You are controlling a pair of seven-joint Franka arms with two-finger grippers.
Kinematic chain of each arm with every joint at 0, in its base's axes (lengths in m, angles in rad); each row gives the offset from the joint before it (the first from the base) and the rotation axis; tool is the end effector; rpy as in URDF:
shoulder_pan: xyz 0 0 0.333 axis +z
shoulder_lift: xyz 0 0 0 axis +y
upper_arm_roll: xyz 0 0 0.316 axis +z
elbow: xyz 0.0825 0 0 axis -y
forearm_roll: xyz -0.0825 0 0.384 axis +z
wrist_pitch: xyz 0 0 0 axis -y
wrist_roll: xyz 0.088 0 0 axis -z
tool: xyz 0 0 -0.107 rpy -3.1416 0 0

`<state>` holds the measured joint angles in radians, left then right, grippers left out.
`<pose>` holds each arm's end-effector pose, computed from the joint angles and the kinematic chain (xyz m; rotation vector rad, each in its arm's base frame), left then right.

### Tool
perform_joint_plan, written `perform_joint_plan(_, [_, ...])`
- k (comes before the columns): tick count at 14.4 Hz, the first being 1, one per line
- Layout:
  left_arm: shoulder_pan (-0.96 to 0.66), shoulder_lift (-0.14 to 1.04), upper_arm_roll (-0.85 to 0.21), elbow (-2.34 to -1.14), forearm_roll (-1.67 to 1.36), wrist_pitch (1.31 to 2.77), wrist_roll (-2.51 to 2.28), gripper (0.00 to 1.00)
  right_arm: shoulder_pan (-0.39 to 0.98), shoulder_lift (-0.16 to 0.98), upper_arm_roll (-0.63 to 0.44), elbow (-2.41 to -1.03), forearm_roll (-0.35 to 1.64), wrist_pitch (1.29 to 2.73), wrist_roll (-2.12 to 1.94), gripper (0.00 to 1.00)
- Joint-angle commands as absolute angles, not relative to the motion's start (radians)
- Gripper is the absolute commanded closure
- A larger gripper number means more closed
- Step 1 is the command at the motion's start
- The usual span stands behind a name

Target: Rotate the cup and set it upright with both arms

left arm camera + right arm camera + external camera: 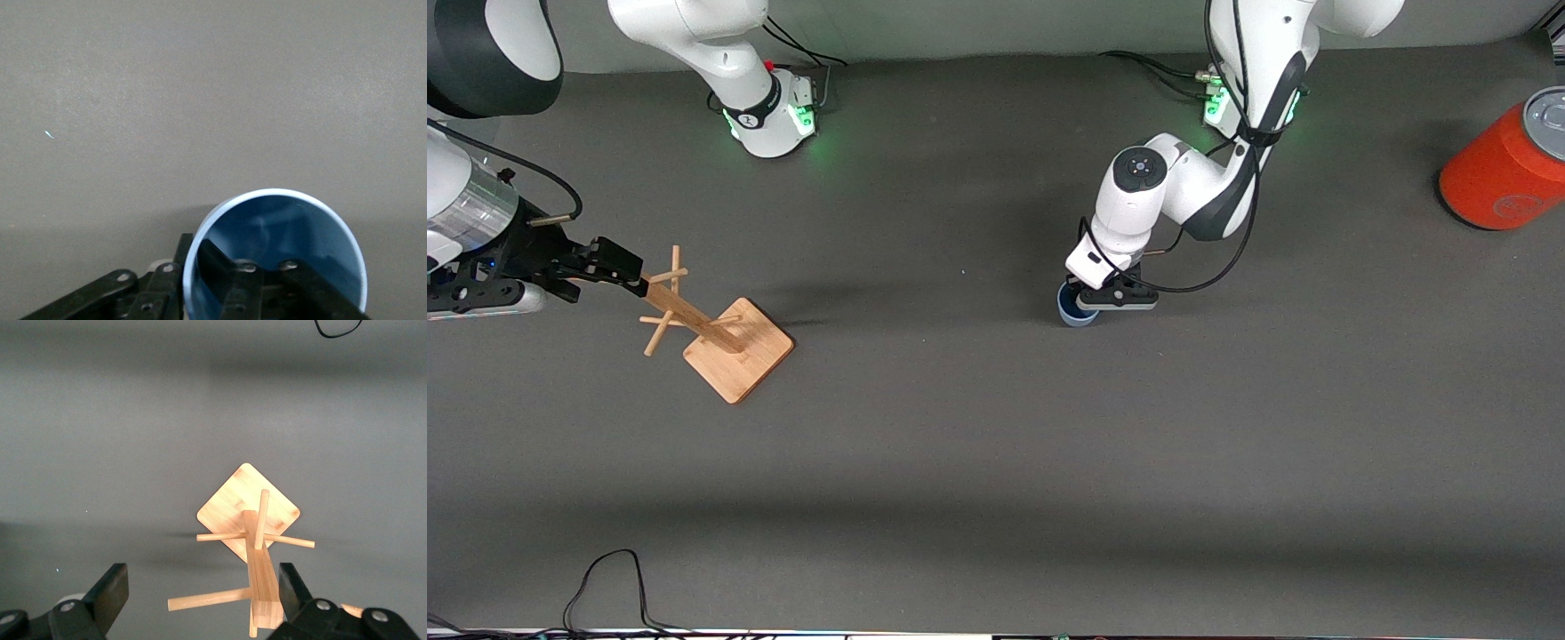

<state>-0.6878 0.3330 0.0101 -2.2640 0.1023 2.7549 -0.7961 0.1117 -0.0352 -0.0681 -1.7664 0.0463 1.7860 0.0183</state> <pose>0.4292 -0.3508 0.2270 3.0633 0.0396 0.2299 0.5567 0.0277 0.5699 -3.0908 -0.0257 -0.0822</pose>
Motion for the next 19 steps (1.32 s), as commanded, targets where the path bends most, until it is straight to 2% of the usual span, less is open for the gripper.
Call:
perform_joint_plan(1, [-0.687, 0.350, 0.008, -2.249, 0.091, 2.752, -0.769, 0.23, 0.115, -0.054, -0.074, -1.776, 0.061, 1.790, 0.005, 0.00])
perform_joint_plan(3, [-0.687, 0.347, 0.006, -2.238, 0.091, 2.728, -0.769, 0.04, 0.115, -0.054, -0.072, -1.776, 0.060, 1.790, 0.003, 0.00])
perform_joint_plan(5, [-0.687, 0.336, 0.003, -2.224, 0.091, 2.673, -0.769, 0.00, 0.115, -0.054, -0.071, -1.775, 0.060, 1.790, 0.002, 0.00])
perform_joint_plan(10, [-0.684, 0.305, -0.005, -2.149, 0.086, 2.484, -0.765, 0.00, 0.117, -0.052, -0.066, -1.772, 0.054, 1.786, 0.002, 0.00])
perform_joint_plan(12, [-0.684, 0.255, -0.006, -2.149, 0.049, 2.424, -0.732, 0.00, 0.117, -0.051, -0.064, -1.769, 0.054, 1.786, 0.002, 0.00])
perform_joint_plan(15, [-0.675, 0.140, 0.006, -2.120, -0.113, 2.214, -0.544, 0.00, 0.117, -0.049, -0.061, -1.763, 0.054, 1.787, 0.003, 0.00])
perform_joint_plan(19, [-0.562, 0.020, 0.012, -2.022, -0.124, 1.956, -0.497, 0.00, 0.117, -0.034, -0.061, -1.744, 0.054, 1.790, 0.002, 0.00])
